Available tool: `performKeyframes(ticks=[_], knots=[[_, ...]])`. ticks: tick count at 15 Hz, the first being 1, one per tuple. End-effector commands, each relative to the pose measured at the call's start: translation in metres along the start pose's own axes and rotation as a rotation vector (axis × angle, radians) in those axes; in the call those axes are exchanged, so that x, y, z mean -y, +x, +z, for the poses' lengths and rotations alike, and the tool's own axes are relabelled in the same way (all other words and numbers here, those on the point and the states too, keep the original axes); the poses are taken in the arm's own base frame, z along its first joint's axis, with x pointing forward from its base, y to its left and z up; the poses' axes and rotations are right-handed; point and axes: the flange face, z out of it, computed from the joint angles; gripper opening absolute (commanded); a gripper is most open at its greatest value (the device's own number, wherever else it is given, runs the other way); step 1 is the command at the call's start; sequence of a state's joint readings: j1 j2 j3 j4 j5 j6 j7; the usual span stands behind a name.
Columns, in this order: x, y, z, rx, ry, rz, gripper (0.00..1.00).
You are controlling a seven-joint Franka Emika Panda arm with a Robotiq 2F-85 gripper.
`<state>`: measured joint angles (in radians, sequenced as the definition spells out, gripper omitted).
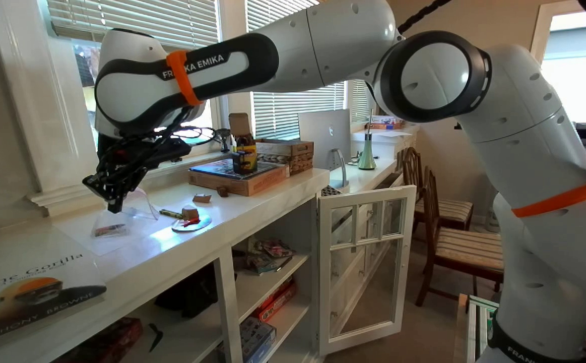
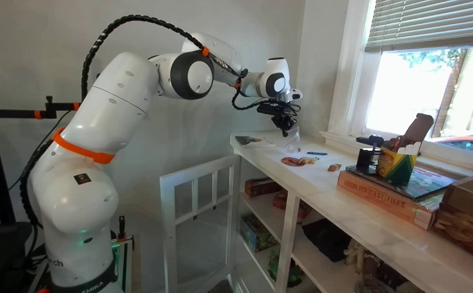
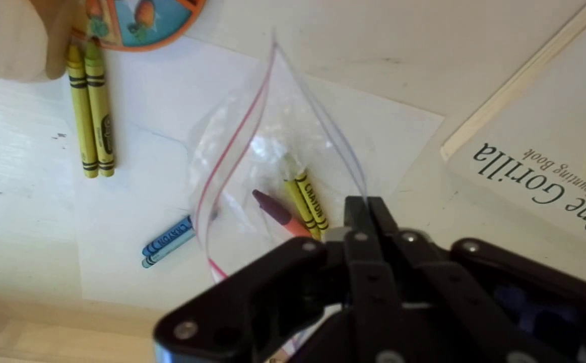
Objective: Move the clear plastic to the right then open it.
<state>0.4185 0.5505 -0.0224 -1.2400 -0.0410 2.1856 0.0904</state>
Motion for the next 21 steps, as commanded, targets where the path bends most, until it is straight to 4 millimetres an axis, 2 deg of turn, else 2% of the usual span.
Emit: performKeyframes(ticks=[1, 2, 3, 6, 7, 9, 12, 13, 15, 16, 17, 18, 21], knots=[[-0.001, -0.003, -0.001, -0.009, 0.025, -0.006, 0.0], [-0.001, -0.003, -0.001, -0.01, 0.025, -0.007, 0.0], [-0.001, -0.003, -0.001, -0.01, 0.025, -0.007, 0.15], [-0.001, -0.003, -0.001, -0.009, 0.025, -0.007, 0.1], [0.0, -0.003, -0.001, -0.008, 0.024, -0.009, 0.36], [0.0, -0.003, -0.002, -0.009, 0.026, -0.009, 0.38], [-0.001, -0.002, -0.005, -0.014, 0.026, -0.007, 0.6], [-0.002, -0.002, -0.006, -0.017, 0.026, -0.005, 0.22], [-0.002, -0.002, -0.01, -0.023, 0.027, -0.003, 0.23], [-0.003, -0.002, -0.013, -0.027, 0.028, -0.002, 0.16], [-0.003, -0.001, -0.015, -0.032, 0.029, -0.003, 0.06], [-0.003, -0.001, -0.018, -0.036, 0.03, -0.003, 0.01], [-0.002, -0.001, -0.025, -0.039, 0.023, -0.005, 0.0]])
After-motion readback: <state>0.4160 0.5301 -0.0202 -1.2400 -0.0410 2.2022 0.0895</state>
